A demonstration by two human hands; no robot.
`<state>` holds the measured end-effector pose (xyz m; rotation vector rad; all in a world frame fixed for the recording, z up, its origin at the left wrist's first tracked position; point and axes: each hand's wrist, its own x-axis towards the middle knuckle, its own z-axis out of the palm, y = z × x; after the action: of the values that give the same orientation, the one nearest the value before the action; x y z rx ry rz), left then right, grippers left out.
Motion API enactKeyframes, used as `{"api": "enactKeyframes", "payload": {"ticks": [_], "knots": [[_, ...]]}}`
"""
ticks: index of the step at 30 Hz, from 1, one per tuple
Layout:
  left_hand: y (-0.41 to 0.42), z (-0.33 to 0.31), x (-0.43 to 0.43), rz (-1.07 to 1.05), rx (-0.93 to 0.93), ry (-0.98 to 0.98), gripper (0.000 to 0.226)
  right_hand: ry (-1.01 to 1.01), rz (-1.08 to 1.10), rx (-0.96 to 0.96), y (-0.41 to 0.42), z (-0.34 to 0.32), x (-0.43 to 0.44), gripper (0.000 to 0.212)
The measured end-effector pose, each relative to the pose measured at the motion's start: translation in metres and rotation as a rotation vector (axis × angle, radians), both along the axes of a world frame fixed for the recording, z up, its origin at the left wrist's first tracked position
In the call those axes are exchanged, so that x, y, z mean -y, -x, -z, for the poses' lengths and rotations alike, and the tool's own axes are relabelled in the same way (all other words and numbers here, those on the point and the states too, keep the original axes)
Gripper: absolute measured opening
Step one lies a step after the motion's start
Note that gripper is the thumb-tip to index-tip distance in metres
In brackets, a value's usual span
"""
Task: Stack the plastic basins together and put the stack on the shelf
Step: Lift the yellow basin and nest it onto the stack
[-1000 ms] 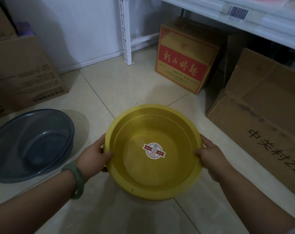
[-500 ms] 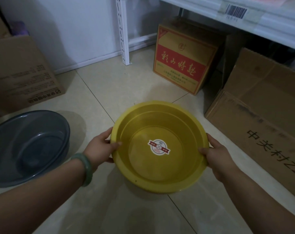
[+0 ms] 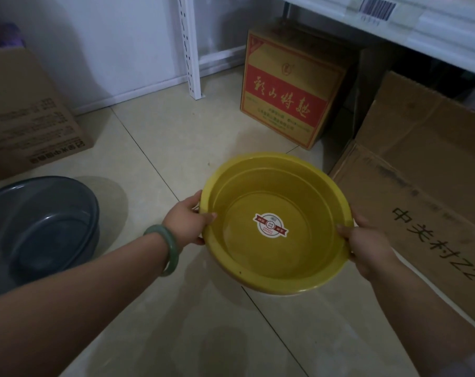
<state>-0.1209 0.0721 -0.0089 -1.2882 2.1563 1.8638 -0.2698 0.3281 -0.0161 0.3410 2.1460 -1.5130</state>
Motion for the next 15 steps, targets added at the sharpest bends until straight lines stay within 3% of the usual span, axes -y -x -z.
{"api": "enactKeyframes", "payload": {"ticks": [8,12,15], "knots": [[-0.003,-0.001,0.003,0.029,0.009,-0.030,0.071,-0.106,0.000,-0.021,-0.003,-0.004,0.007,0.068],[-0.012,-0.004,0.014,0.064,0.043,0.037,0.075,-0.413,-0.075,-0.259,-0.015,-0.013,0.018,0.070],[-0.030,-0.008,0.032,0.059,0.040,0.207,0.063,-0.455,-0.114,-0.432,-0.022,-0.024,0.037,0.067]]}}
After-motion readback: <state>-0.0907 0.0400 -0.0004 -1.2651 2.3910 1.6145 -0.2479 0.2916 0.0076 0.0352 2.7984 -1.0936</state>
